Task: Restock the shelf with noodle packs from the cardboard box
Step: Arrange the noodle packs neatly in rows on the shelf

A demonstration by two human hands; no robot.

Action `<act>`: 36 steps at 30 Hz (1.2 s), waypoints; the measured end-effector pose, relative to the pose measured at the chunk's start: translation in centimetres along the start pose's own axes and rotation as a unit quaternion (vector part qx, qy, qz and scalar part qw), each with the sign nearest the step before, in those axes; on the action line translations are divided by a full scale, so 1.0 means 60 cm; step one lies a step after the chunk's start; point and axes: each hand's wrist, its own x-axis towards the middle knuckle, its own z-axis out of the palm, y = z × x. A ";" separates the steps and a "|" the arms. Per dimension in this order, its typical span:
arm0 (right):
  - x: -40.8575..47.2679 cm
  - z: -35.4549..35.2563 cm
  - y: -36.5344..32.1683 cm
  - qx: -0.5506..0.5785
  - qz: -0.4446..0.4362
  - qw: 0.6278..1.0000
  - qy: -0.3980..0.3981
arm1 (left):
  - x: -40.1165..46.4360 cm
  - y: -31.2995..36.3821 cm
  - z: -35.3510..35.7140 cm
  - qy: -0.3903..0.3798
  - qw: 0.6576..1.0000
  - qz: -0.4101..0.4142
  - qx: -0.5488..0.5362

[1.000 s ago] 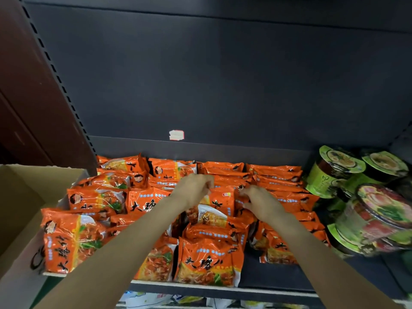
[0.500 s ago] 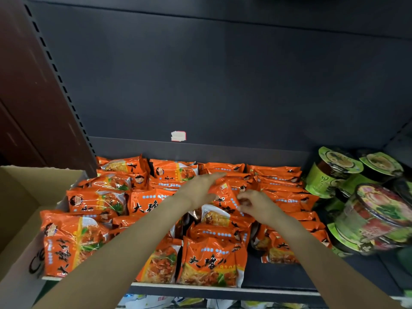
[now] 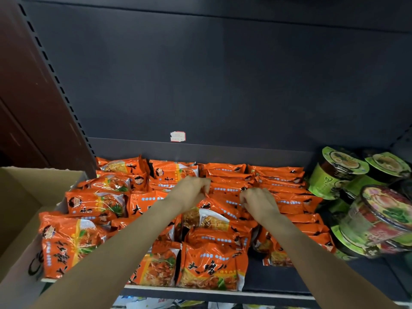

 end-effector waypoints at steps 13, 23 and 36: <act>-0.006 -0.008 -0.006 0.160 -0.023 0.987 -0.014 | -0.003 0.002 0.010 -0.083 0.975 -0.036 0.205; -0.083 -0.008 -0.008 0.038 -0.036 0.998 -0.034 | -0.047 0.022 0.027 -0.056 0.992 0.072 0.085; -0.078 -0.011 -0.064 0.286 -0.088 0.950 0.086 | -0.077 0.012 0.024 -0.035 0.992 0.054 0.113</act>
